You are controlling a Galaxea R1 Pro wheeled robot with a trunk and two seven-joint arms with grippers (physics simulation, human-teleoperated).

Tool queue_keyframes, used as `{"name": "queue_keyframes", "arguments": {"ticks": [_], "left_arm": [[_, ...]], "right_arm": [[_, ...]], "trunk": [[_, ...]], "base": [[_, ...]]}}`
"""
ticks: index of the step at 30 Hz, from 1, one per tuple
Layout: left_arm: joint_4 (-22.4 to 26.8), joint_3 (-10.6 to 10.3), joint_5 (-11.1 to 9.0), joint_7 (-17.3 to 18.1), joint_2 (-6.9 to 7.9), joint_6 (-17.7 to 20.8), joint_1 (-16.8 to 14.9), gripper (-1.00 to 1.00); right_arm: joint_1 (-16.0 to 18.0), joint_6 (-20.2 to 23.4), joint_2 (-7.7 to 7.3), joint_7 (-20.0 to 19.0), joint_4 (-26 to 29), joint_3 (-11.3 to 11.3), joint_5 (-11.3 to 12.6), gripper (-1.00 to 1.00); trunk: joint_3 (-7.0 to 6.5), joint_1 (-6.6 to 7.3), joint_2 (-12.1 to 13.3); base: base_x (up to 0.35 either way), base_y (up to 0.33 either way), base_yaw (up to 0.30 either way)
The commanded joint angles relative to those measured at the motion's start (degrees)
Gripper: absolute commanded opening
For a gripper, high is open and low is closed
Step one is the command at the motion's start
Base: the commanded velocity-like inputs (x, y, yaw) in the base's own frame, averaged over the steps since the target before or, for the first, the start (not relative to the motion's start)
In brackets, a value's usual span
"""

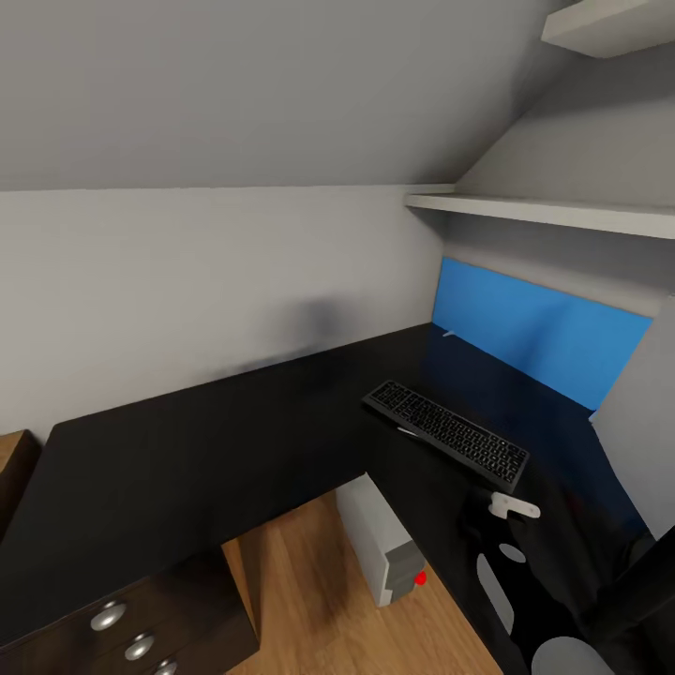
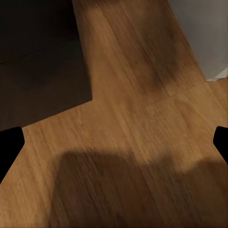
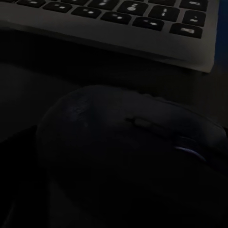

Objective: In the bedroom, organize the workspace by keeping the computer under the desk, ensuring the monitor is on the desk, placing the keyboard on the desk next to the monitor, placing the mouse on the desk next to the keyboard, moving the folder from the swivel chair onto the desk next to the mouse, stacking the notebook on top of the folder with the pen on top of the notebook, and positioning the swivel chair next to the desk.

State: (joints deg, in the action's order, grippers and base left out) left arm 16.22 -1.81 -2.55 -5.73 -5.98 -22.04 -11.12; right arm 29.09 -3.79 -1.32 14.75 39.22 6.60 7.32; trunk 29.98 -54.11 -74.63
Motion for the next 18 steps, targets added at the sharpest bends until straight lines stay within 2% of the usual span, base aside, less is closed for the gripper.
{"name": "queue_keyframes", "arguments": {"ticks": [1, 6, 11, 18], "left_arm": [[-0.05, -0.21, -0.26, -0.23, 0.0, -0.19, -0.04, 1.0], [-0.05, -0.21, -0.26, -0.17, 0.0, -0.19, -0.04, 1.0], [-0.05, -0.21, -0.26, -0.16, 0.0, -0.21, -0.04, 1.0], [-0.05, -0.23, -0.26, -0.23, 0.0, -0.28, -0.04, 1.0]], "right_arm": [[0.0, -0.18, 0.09, -0.07, -0.69, -0.07, 1.62, -1.0], [0.0, -0.24, 1.08, -0.06, -0.58, -0.27, 1.64, -1.0], [0.0, -0.29, 1.37, -0.03, -0.62, -0.34, 1.64, -1.0], [0.0, -0.32, 1.41, -0.04, -0.59, -0.31, 1.65, -1.0]], "trunk": [[0.06, 0.0, -0.02], [0.09, 0.0, -0.02], [0.22, 0.0, -0.02], [-0.97, 1.54, 2.78]], "base": [[0.0, 0.0, 0.0], [0.0, 0.0, 0.024], [0.0, 0.0, 0.143], [0.0, 0.0, 0.096]]}}
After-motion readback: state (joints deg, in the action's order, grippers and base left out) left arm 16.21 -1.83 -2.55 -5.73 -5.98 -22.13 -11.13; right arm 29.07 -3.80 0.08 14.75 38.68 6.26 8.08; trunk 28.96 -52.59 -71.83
